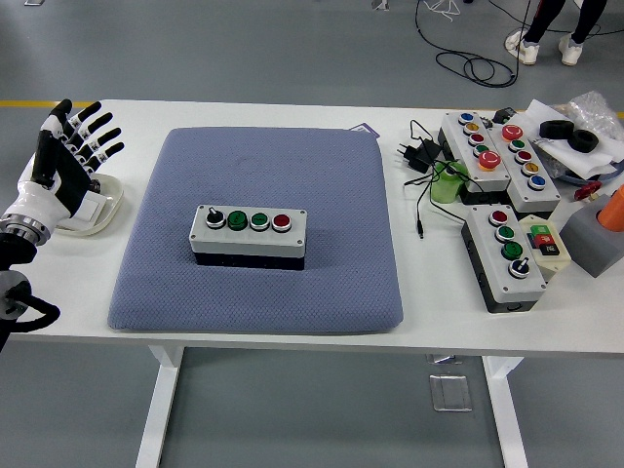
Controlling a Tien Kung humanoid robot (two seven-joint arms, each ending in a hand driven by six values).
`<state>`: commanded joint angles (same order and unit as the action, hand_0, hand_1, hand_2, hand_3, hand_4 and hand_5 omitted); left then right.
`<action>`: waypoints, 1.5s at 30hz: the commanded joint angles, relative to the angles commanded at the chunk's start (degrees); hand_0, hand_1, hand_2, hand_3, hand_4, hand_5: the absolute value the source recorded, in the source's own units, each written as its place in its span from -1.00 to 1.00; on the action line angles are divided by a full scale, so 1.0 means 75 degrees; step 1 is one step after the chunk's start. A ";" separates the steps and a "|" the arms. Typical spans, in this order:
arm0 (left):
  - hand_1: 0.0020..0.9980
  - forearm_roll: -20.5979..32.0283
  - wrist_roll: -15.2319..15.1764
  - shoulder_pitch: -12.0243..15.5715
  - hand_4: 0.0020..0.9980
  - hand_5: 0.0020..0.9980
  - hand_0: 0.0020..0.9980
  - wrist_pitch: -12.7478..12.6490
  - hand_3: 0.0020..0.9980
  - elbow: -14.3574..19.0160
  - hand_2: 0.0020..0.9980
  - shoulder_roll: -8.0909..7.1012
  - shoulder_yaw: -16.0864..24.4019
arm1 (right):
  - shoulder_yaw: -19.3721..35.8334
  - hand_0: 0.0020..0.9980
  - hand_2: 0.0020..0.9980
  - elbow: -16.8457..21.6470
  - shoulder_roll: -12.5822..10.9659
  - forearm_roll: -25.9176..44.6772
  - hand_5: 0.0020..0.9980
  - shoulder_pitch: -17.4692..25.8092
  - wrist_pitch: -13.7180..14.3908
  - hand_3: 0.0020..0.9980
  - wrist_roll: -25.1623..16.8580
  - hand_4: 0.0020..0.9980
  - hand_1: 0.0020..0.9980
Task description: Pick up the button,place it on the desk,press the button,press the button
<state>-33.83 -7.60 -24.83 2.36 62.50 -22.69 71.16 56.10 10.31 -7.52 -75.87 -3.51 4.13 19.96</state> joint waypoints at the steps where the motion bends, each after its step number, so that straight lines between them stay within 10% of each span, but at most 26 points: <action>1: 0.67 -0.0005 0.0002 -0.0009 0.26 1.00 0.59 0.0004 0.81 -0.0002 0.77 -0.0002 -0.0004 | -0.0004 0.28 0.23 0.0000 0.0000 0.0007 -0.54 -0.0005 0.0001 0.13 -0.0001 -0.39 -0.09; 45: 0.87 -0.0704 0.0010 -0.0080 0.34 1.00 0.88 0.0071 0.85 -0.0048 0.94 -0.0183 0.0103 | 0.0189 0.28 0.23 0.0000 0.0003 -0.0389 -0.53 -0.0069 -0.0065 0.13 0.0060 -0.39 -0.07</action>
<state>-39.11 -7.53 -25.43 2.90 62.14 -24.06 71.93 57.51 10.31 -7.50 -78.78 -4.03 3.64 20.41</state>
